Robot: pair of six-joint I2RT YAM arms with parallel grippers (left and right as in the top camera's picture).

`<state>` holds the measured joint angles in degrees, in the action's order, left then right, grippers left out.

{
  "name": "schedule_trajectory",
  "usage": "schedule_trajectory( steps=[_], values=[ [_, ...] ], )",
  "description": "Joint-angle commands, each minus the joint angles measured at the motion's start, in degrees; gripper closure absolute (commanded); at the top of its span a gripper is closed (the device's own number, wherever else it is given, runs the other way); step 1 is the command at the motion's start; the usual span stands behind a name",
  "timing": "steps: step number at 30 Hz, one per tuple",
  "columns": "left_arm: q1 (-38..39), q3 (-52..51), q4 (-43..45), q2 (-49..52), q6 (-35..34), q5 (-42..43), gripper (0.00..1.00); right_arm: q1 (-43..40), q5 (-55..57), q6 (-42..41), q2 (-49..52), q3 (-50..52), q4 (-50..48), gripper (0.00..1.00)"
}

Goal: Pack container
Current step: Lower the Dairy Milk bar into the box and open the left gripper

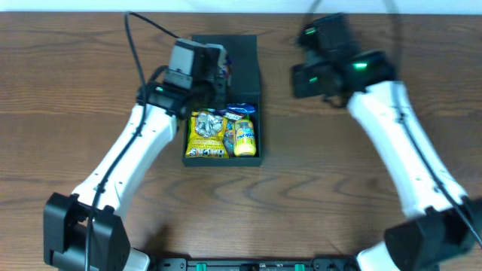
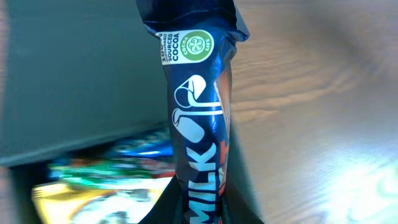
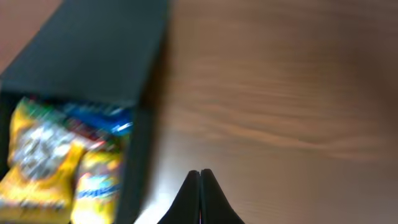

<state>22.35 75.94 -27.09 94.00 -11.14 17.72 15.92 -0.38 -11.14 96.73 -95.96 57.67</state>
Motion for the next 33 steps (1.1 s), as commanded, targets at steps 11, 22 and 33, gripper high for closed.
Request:
schedule_trajectory(
  steps=[11,22,33],
  values=[
    [11.41,0.70,-0.33,5.46,-18.16,-0.35,0.94,-5.79,1.49,-1.77,-0.72,-0.70,2.40,0.99],
    [11.43,0.66,-3.56,11.15,-25.27,-1.62,0.94,-5.79,1.57,0.96,-0.72,-0.70,2.93,0.98],
    [11.43,0.66,-5.16,13.27,-24.85,-1.75,0.94,-5.79,1.68,0.96,-0.72,-0.70,3.02,0.98]
  ],
)
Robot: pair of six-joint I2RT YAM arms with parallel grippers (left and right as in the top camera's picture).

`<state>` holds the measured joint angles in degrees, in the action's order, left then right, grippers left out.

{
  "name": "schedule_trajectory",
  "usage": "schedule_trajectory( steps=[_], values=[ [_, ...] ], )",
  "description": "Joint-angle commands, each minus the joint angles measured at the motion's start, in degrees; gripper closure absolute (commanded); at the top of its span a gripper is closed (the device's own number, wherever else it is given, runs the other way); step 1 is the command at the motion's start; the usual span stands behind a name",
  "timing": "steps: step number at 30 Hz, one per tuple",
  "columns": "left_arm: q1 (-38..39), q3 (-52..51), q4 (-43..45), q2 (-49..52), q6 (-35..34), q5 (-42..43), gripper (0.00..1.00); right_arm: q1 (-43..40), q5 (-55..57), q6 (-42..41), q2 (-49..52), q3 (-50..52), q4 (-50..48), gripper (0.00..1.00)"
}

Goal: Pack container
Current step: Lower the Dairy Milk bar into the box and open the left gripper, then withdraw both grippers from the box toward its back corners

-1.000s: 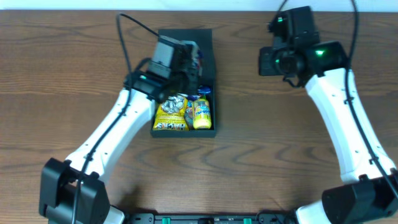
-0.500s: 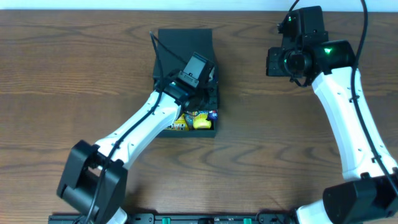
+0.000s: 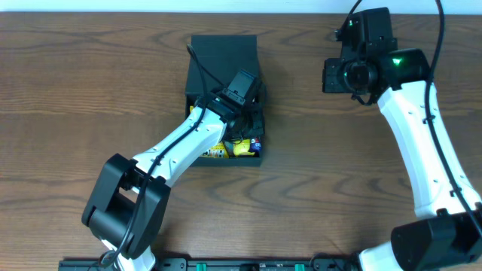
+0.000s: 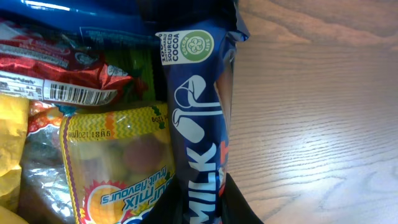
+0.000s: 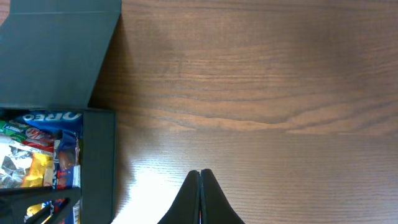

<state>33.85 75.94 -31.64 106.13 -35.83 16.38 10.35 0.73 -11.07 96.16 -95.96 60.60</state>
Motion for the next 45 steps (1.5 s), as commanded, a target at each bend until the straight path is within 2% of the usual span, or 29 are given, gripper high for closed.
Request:
schedule_trajectory(
  steps=[1,2,3,9,18,20,24,28,29,31,32,33,37,41,45],
  values=[
    [-0.07,0.66,-0.72,1.14,-0.11,-0.44,0.89,-0.22,0.57,0.90,-0.15,-0.70,0.13,0.99],
    [-0.07,0.66,-0.70,1.14,0.35,-0.42,0.50,-0.22,0.57,0.87,-0.15,-0.70,0.17,0.99],
    [-0.15,0.68,-0.55,1.11,1.25,-0.37,0.06,-0.22,0.55,0.87,-0.15,-0.70,0.31,0.99],
    [-1.84,0.87,0.83,-1.51,4.61,1.49,0.05,-0.20,0.55,0.85,-0.15,-0.70,1.14,0.99],
    [-8.74,1.11,1.84,-15.28,8.07,1.70,0.05,0.31,-2.99,0.85,-0.15,-0.70,2.38,0.99],
    [-10.95,1.11,1.92,-19.19,11.19,1.68,0.05,1.25,-5.35,0.85,-0.15,-0.68,2.67,0.98],
    [-16.24,1.11,2.10,-25.64,21.59,-0.09,0.05,4.52,-5.68,0.85,0.00,-0.20,2.62,0.99],
    [-22.84,1.01,0.63,-26.18,27.12,-4.48,0.04,6.84,-5.73,0.79,1.53,2.05,0.57,0.99],
    [-24.37,0.98,0.17,-25.51,28.06,-4.59,0.13,6.95,-5.70,0.15,2.14,2.99,-0.57,0.99],
    [-27.26,0.92,-0.28,-22.97,28.15,-4.52,0.70,6.86,-5.81,-1.53,3.72,5.27,-3.78,0.99],
    [-28.44,0.90,-0.55,-21.29,28.13,-4.50,0.89,6.69,-6.88,-1.97,4.61,6.32,-5.49,0.99],
    [-29.42,0.90,-0.72,-19.45,28.13,-4.50,0.94,6.38,-8.98,-2.21,5.73,7.34,-7.45,0.99],
    [-31.95,0.87,0.72,-11.08,28.17,-4.33,0.94,4.55,-22.67,-2.62,11.93,8.79,-14.05,0.99],
    [-32.35,0.87,9.05,-1.92,27.76,-0.26,0.94,2.67,-33.59,-5.42,18.53,8.79,-21.46,0.99],
    [-34.47,0.90,15.76,6.40,15.32,10.05,0.94,0.13,-42.27,-11.54,25.14,8.79,-28.87,0.99]
  ],
)
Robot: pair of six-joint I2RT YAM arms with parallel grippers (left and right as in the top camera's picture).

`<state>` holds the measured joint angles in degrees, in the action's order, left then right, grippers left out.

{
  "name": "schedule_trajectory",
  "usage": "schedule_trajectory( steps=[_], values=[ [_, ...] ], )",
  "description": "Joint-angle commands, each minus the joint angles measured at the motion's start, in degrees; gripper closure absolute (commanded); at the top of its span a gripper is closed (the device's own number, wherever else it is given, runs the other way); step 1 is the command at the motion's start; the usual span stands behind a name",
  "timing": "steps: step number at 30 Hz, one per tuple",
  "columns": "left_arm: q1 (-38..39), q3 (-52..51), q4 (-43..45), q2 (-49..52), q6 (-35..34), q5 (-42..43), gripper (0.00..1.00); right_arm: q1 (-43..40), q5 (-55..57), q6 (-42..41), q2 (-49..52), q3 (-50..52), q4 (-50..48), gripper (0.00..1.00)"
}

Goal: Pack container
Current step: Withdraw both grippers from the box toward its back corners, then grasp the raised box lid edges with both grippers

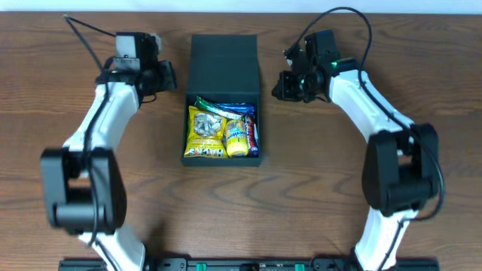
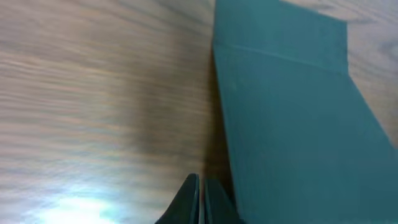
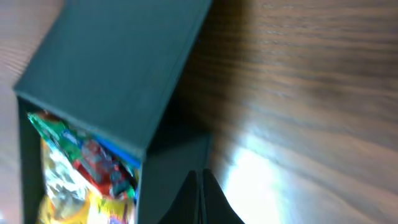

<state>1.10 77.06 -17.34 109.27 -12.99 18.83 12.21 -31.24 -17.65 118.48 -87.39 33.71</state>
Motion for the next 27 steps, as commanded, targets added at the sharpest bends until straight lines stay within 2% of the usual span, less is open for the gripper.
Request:
schedule_trajectory(
  steps=[1,3,11,16,22,27],
  values=[
    [-2.43,-0.22,2.69,4.81,-8.68,10.16,0.94,-2.12,-12.35,-5.14,3.93,0.22,-3.28,0.99],
    [-3.61,-0.17,4.94,7.72,-10.40,14.27,0.94,-2.73,-13.81,-6.36,6.12,0.20,-5.09,0.98],
    [-4.37,1.25,12.04,17.27,-22.21,20.61,0.94,-3.15,-21.66,-13.33,13.05,0.17,-15.26,0.99],
    [-4.15,6.67,12.04,21.62,-23.04,25.81,0.94,-3.17,-27.91,-18.18,17.11,0.13,-22.75,0.99],
    [-3.06,13.94,12.02,23.63,-22.95,27.43,0.94,-3.17,-34.07,-19.63,17.66,-0.66,-34.18,0.99],
    [-2.78,19.28,11.67,23.63,-19.21,32.20,0.94,-3.30,-40.46,-20.92,17.66,-3.21,-42.75,0.99]
  ],
)
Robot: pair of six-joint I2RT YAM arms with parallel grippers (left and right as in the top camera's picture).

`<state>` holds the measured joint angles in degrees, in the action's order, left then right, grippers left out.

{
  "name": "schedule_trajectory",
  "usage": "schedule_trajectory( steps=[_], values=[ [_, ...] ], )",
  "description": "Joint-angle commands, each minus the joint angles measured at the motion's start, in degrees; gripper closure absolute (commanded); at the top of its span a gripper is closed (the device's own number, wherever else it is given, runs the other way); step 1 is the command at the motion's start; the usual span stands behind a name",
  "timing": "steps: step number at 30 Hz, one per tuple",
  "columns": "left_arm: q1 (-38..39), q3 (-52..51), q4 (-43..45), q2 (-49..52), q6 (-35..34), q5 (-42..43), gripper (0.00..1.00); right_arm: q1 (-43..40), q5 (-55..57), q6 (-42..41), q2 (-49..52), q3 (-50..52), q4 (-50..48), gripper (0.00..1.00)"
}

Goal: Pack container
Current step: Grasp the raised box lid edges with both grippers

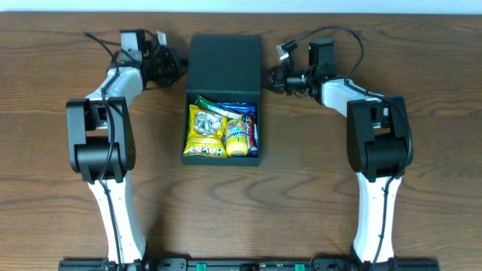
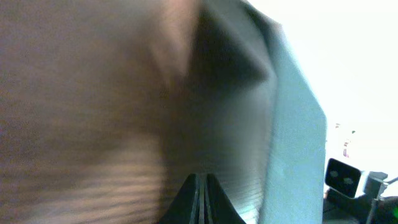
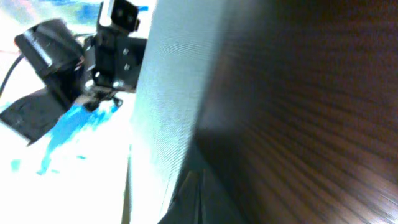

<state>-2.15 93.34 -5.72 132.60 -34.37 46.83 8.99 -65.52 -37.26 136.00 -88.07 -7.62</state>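
Note:
The black box (image 1: 223,159) stands mid-table, its lid (image 1: 224,64) folded back flat behind it. Inside lie a yellow snack bag (image 1: 205,134), a yellow candy pouch (image 1: 239,137) and a dark blue chocolate bar (image 1: 254,134) along the right wall. My left gripper (image 1: 179,69) is shut and empty, low on the table at the lid's left edge (image 2: 292,124); its fingertips (image 2: 196,200) show pressed together. My right gripper (image 1: 265,81) is likewise shut and empty at the lid's right edge (image 3: 174,93).
Bare wooden tabletop (image 1: 316,181) surrounds the box. Both arms stretch along the far side of the table, with cables looping above them. The far table edge (image 1: 241,10) runs just behind the lid.
Both shut grippers have come in closer to the lid's side edges and lower to the table. The wrist views now look along the lid edge-on. The box contents have not moved.
My left gripper first held the blue chocolate bar above the box, then down inside it by the right wall. Then the bar lay in the box and the left gripper was shut, empty, left of the lid, the right one opposite. Now both flank the lid.

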Motion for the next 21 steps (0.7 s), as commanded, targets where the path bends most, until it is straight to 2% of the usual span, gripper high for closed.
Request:
schedule_trajectory(
  steps=[1,5,9,15,21],
  values=[
    [0.48,4.15,-0.20,0.31,3.10,5.42,0.94,-0.17,-7.93,-1.31,0.13,-3.61,-2.47,0.99],
    [0.44,8.20,-1.16,0.26,6.51,10.23,0.95,-0.79,-12.00,-1.31,0.11,-7.63,-4.55,0.98],
    [0.28,12.33,-6.01,-1.07,11.10,12.72,0.94,-1.46,-16.55,-2.23,-0.07,-13.75,-4.85,0.98],
    [0.33,14.25,-14.40,-7.10,20.44,13.00,0.95,-0.50,-22.75,-8.13,-0.72,-20.83,-4.94,0.98],
    [0.31,14.25,-23.21,-15.21,29.92,12.96,0.94,1.97,-23.91,-14.49,-3.02,-21.46,-5.22,0.99]
  ],
)
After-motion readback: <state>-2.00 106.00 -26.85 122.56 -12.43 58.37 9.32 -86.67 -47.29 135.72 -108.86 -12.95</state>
